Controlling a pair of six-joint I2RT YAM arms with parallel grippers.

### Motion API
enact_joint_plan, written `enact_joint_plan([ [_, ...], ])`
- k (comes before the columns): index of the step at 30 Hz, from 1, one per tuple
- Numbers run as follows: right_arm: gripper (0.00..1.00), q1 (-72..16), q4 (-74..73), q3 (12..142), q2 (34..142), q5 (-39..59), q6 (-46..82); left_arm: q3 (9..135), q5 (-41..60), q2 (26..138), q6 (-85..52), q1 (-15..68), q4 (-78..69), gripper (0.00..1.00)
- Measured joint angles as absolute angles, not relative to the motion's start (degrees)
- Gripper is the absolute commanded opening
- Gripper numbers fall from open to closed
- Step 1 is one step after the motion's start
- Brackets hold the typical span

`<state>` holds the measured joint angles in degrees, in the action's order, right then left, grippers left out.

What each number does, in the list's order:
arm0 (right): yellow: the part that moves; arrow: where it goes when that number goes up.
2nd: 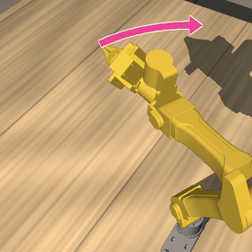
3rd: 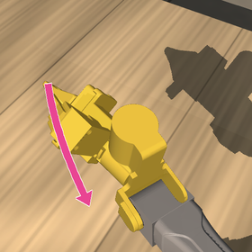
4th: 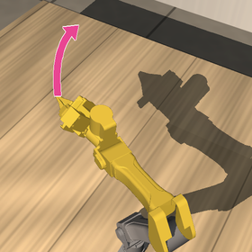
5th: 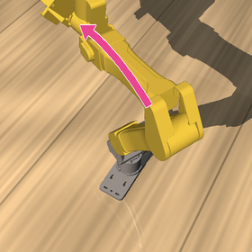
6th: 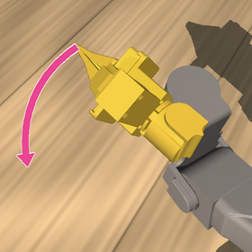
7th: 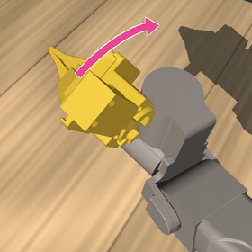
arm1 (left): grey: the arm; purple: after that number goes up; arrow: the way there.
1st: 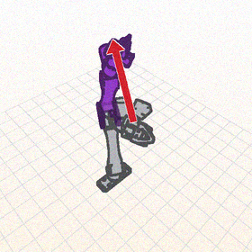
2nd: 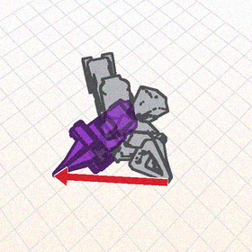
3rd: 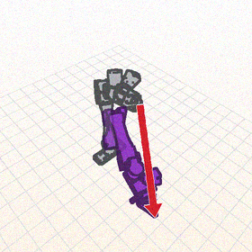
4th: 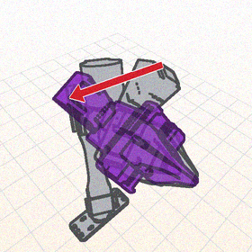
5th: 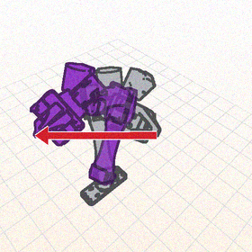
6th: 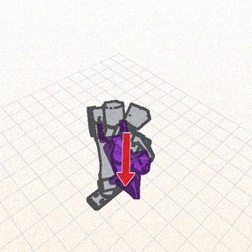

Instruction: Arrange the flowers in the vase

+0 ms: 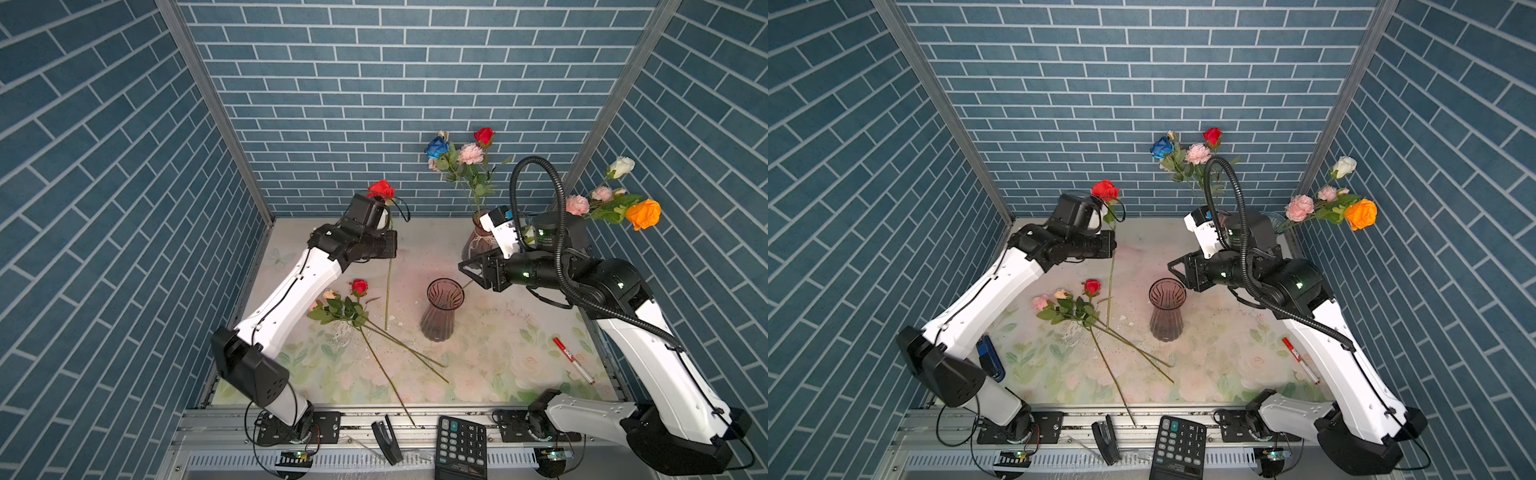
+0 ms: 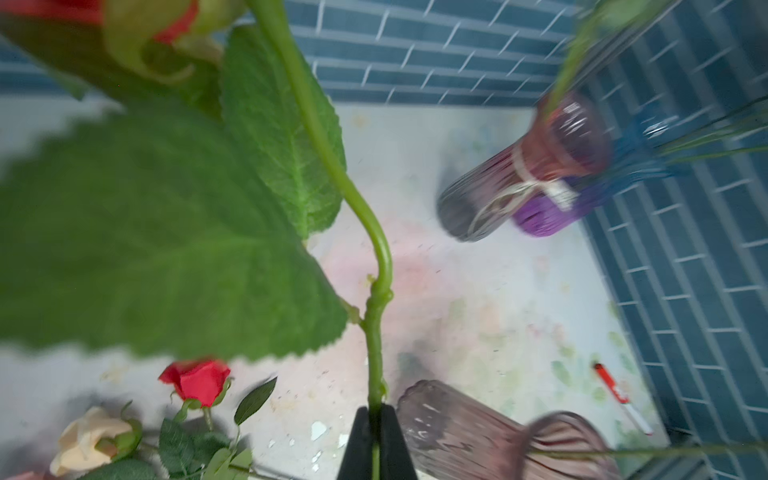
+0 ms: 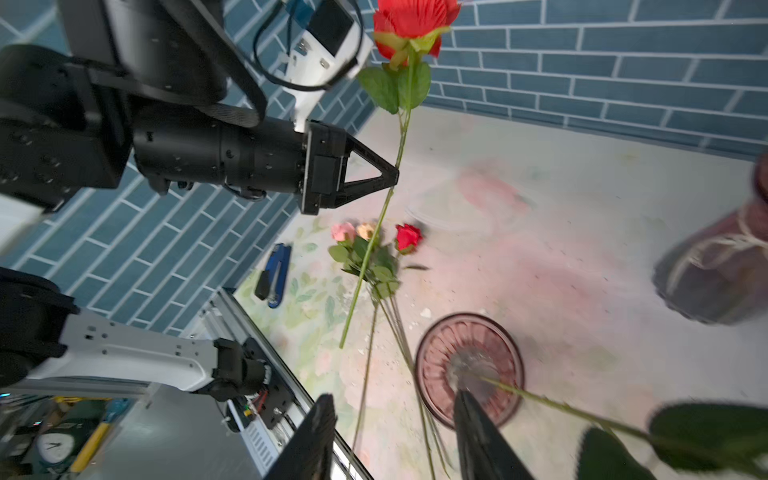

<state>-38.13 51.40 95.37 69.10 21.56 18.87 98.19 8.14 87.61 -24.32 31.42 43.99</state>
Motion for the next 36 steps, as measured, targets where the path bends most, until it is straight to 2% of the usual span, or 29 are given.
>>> enact_joint_plan([
  [8, 0.47, -38.1, 34.8, 94.8, 75.3, 35.6, 29.8, 97.5, 17.3, 75.5, -27.6, 31.5, 33.1, 0.0],
  [19, 0.41, -38.6, 19.7, 97.9, 83.1, 45.6, 39.8, 94.5, 24.8, 73.7, -36.8, 31.5, 23.0, 0.0],
  [30, 0.17, -39.5, 18.0, 100.1, 86.0, 47.2, 41.9, 94.0, 27.1, 73.6, -40.1, 31.6, 20.3, 0.0],
  [33, 0.0, -39.5, 18.7, 101.4, 86.7, 47.5, 41.2, 93.3, 27.5, 73.6, -41.3, 31.7, 19.0, 0.0],
  [34, 0.0, -39.5, 19.3, 101.8, 86.8, 47.1, 41.1, 93.0, 27.5, 73.6, -41.6, 31.7, 18.5, 0.0],
  [36, 0.0, -39.5, 20.8, 102.8, 87.0, 47.0, 40.4, 92.9, 27.7, 73.6, -41.7, 31.7, 18.1, 0.21],
])
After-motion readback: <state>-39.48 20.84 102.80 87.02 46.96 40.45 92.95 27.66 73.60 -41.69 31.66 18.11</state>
